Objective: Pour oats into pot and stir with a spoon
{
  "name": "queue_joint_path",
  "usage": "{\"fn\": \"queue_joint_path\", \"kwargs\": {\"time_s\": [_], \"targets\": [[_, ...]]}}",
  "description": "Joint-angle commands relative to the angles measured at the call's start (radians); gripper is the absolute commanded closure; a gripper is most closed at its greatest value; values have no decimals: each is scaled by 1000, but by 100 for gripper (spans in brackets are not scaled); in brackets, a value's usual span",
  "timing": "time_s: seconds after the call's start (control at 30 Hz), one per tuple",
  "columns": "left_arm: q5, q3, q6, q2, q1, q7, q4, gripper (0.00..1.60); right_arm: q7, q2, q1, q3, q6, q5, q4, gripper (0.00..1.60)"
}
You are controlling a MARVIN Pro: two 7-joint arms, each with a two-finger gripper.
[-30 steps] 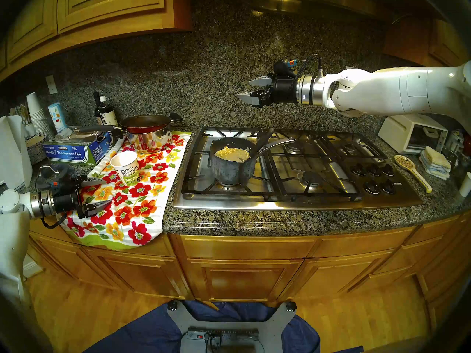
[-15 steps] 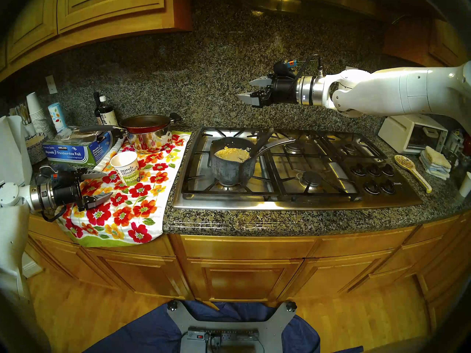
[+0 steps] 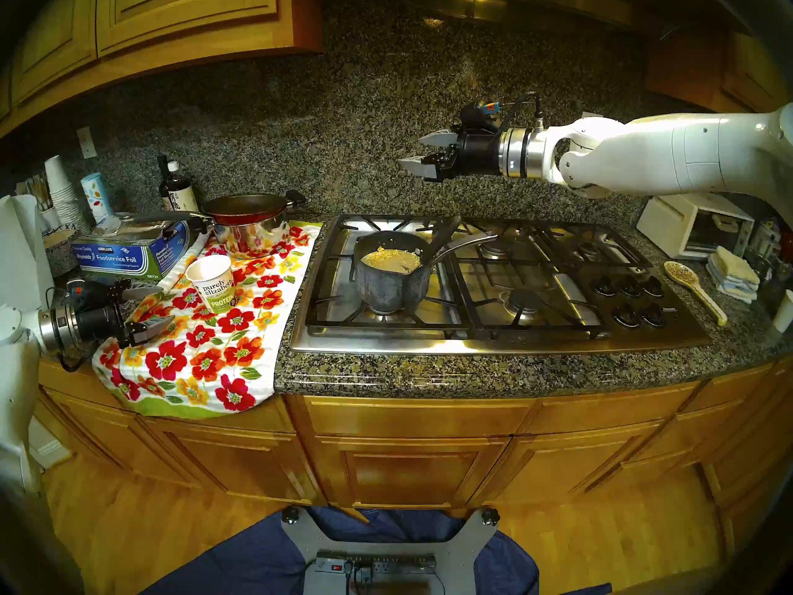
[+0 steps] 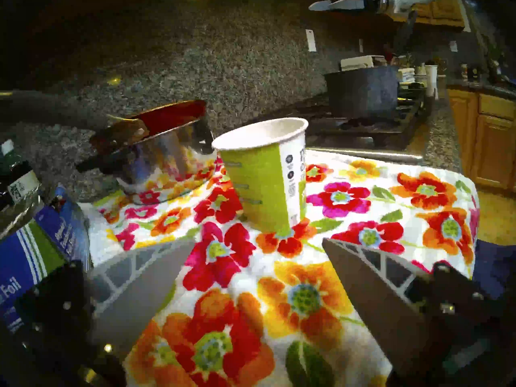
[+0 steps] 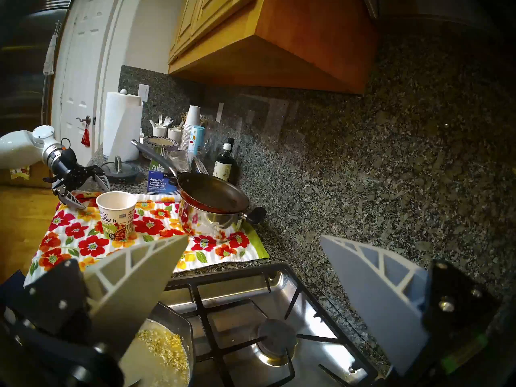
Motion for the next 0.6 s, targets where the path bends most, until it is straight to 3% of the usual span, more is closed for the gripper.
{"fn": "queue_joint_path", "kwargs": {"time_s": [0.0,0.57], "targets": [[-58,31,61,26,-82,2,-9,0,0,-2,35,20,-5,4,12,0],[-97,132,43,29,-126,2,5,0,0,-2,35,20,-4,4,12,0]]}}
